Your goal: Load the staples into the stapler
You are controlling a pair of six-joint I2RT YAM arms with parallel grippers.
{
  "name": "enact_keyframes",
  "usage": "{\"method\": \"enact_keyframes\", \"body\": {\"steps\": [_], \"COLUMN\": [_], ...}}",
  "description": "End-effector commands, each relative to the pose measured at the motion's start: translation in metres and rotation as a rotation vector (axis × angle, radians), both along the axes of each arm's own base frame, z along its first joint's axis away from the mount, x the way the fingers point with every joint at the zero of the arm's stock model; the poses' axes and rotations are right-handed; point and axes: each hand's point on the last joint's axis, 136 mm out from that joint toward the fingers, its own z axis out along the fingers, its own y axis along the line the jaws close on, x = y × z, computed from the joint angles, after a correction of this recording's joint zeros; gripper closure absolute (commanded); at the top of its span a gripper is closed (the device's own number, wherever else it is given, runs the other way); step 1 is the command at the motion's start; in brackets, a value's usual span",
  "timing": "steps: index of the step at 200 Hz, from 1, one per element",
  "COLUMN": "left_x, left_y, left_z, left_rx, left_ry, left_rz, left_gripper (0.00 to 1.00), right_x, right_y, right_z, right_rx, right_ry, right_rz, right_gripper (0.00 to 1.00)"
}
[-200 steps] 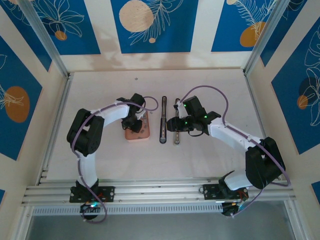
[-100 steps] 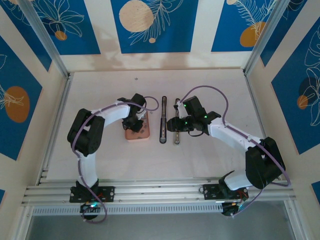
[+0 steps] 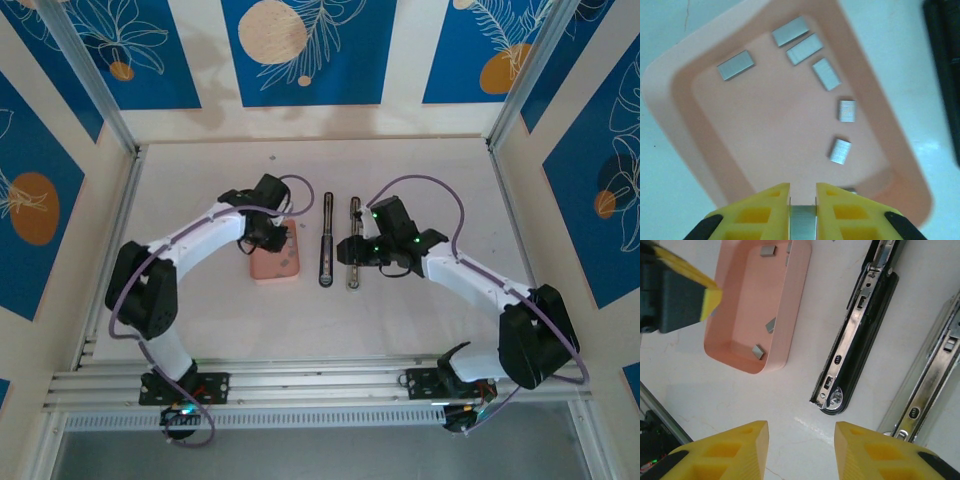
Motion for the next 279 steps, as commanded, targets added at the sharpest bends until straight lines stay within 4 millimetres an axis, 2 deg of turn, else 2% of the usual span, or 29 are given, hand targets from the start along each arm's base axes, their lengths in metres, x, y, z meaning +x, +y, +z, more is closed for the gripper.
{"method": "enact_keyframes", "body": {"steps": [1, 33, 89, 139, 190, 210, 237, 279], "left_x": [-0.032, -0.065, -0.114, -0.124, -0.128, -0.129, -0.124, -0.112], "left_y": [-0.019, -0.05, -0.095, -0.116, -0.115, -0.116, -0.118, -0.12], "left_z": [0.002, -0.002, -0.044, -0.076, -0.1, -0.101, -0.089, -0.045], "left_rx": [-0.051, -0.089, -0.107, -0.098, -0.056, -0.064, -0.079, -0.167], "left_ry": [0.054, 0.074, 0.158, 0.215, 0.261, 0.263, 0.231, 0.115], "left_rz": [0.007, -0.02, -0.063, -0.052, -0.043, -0.045, -0.061, -0.068], "left_gripper": [0.81, 0.81, 0.8, 0.8, 0.79, 0.74, 0.66, 0.59], "right_x": [-0.002, -0.01, -0.031, -0.043, -0.049, -0.051, -0.054, -0.059], "right_y": [-0.013, -0.028, -0.056, -0.067, -0.066, -0.065, -0.063, -0.057], "right_z": [0.002, -0.001, -0.009, -0.011, -0.015, -0.016, -0.018, -0.018], "right_rx": [0.027, 0.035, 0.006, 0.003, -0.017, -0.029, -0.058, -0.118], "right_ry": [0.017, 0.035, 0.067, 0.081, 0.099, 0.103, 0.115, 0.143], "right_rz": [-0.097, -0.176, -0.286, -0.329, -0.325, -0.324, -0.322, -0.323], "right_gripper": [0.61, 0.61, 0.61, 0.61, 0.61, 0.61, 0.61, 0.61]}}
